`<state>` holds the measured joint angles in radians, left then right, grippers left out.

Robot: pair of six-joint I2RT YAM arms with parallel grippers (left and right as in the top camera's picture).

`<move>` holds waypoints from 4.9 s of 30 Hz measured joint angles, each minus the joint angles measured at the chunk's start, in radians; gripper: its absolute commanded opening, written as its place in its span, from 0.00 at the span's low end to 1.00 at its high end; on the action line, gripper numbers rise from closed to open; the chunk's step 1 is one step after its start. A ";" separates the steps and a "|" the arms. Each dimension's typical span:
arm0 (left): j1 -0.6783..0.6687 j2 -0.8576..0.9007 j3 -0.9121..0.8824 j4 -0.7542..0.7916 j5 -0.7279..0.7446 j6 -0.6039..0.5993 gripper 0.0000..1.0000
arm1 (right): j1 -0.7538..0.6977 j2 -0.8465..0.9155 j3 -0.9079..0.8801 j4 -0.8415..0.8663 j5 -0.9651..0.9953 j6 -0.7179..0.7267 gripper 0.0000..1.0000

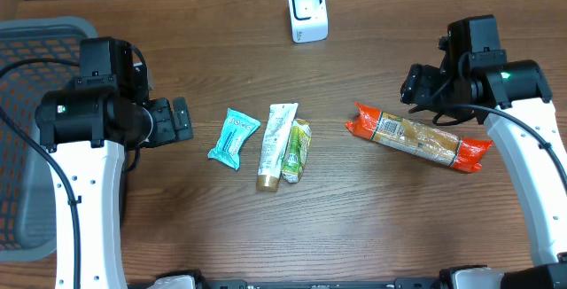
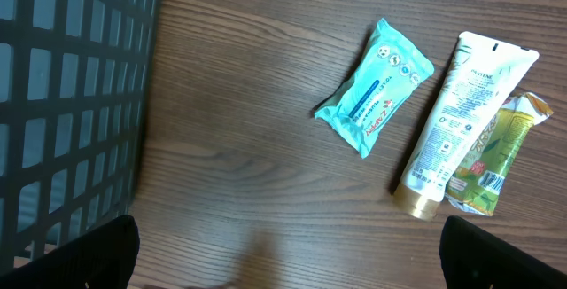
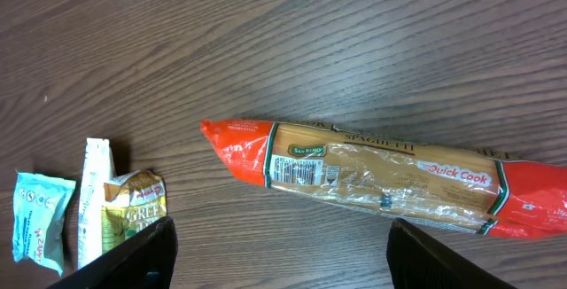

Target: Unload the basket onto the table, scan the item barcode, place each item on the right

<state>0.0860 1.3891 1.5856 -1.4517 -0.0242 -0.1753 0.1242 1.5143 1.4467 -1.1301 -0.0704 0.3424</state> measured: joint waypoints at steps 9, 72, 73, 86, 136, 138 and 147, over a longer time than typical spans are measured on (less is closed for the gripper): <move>0.000 0.000 0.000 0.000 0.000 0.000 0.99 | 0.000 0.000 0.000 0.000 0.000 0.000 0.76; 0.000 0.000 0.000 0.000 0.000 0.000 1.00 | 0.000 0.080 -0.041 0.123 -0.038 0.021 0.82; 0.000 0.000 0.000 0.000 0.000 0.000 0.99 | 0.000 0.080 -0.041 0.123 -0.038 0.022 0.82; 0.000 0.000 0.000 0.000 0.000 0.000 1.00 | 0.000 0.080 -0.041 0.124 -0.038 0.019 0.82; 0.000 0.000 0.000 0.000 0.000 0.000 1.00 | -0.137 0.458 -0.111 0.041 -0.059 -1.069 0.67; 0.000 0.000 0.000 0.000 0.000 0.000 0.99 | -0.144 0.458 -0.113 0.050 -0.064 -1.059 0.38; 0.000 0.000 0.000 0.000 0.000 0.000 1.00 | -0.146 0.445 -0.111 0.177 -0.223 -0.822 0.04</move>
<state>0.0860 1.3891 1.5856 -1.4517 -0.0242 -0.1753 -0.0219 1.9591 1.3354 -0.9527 -0.2932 -0.4797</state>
